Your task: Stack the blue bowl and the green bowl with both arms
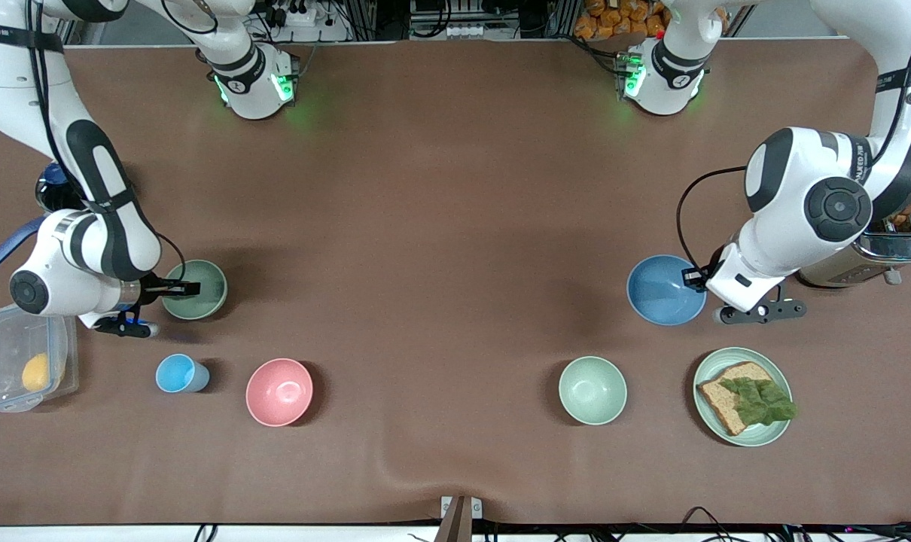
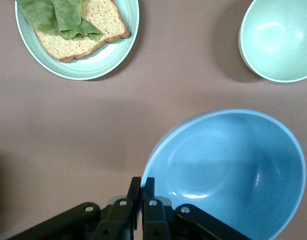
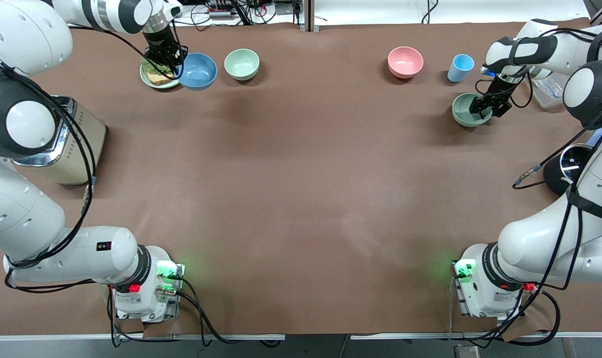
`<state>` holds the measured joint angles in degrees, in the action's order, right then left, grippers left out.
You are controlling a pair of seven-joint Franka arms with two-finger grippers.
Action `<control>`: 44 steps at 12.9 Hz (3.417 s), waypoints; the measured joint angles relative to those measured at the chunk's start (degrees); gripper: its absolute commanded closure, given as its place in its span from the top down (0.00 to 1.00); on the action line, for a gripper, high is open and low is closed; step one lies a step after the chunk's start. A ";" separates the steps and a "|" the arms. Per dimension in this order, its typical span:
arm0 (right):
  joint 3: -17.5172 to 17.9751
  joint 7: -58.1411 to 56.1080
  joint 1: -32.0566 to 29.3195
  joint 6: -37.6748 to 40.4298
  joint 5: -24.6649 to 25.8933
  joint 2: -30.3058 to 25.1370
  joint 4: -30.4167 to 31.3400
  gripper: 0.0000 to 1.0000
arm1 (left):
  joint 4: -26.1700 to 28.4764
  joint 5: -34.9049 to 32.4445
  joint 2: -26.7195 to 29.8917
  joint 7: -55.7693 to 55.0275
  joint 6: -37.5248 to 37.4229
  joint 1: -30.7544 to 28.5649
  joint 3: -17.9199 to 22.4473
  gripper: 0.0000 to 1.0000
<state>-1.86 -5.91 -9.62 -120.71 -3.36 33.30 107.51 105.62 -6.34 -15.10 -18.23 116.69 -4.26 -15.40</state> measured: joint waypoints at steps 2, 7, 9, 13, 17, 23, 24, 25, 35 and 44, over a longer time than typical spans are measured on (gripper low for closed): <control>0.67 -0.02 0.26 1.00 0.00 -0.68 -0.57 0.05 | 0.00 0.00 -0.06 -0.11 0.00 -0.05 0.00 0.00; 1.19 -0.14 1.62 3.42 0.00 -3.70 -0.72 0.05 | -0.02 0.00 -0.06 -0.16 -0.60 -0.05 -0.21 0.00; 1.58 -0.14 2.10 4.43 -0.03 -4.71 -0.75 0.05 | -0.04 0.00 -0.06 -0.18 -0.89 -0.05 -0.21 0.00; 6.04 -0.15 2.43 7.99 -5.34 -6.17 -0.76 0.05 | -0.05 0.00 -0.09 -0.20 -1.84 -0.33 -0.17 0.00; 11.24 6.96 8.37 8.15 -6.87 -6.71 -2.72 0.05 | -0.06 -0.25 -0.13 -0.20 -2.12 -0.57 0.16 0.00; 11.44 33.74 23.36 3.85 -13.94 -2.69 -10.09 0.04 | -1.57 -0.30 0.06 -0.20 -3.09 -0.33 -0.20 0.00; 11.43 35.32 23.87 1.33 -16.87 -1.33 -10.80 0.04 | -1.88 -0.30 0.06 -0.20 -3.42 -0.27 -0.28 0.00; 11.44 36.92 24.48 -1.43 -18.98 -0.02 -11.18 0.04 | -2.01 -0.30 0.06 -0.20 -3.55 -0.24 -0.33 0.00; 11.35 62.14 38.84 -24.53 -24.17 11.21 -15.21 0.58 | -2.16 -0.30 0.03 -1.85 -3.83 -0.06 -1.13 0.00; 9.94 67.81 39.20 -24.61 -24.17 11.85 -17.90 1.00 | -2.16 -0.30 0.02 -1.86 -3.98 -0.04 -1.18 0.00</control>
<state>8.08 61.90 29.58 -145.32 -27.53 45.15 89.61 103.46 -6.64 -15.08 -20.09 112.71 -4.30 -16.58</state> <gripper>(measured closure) 0.004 0.952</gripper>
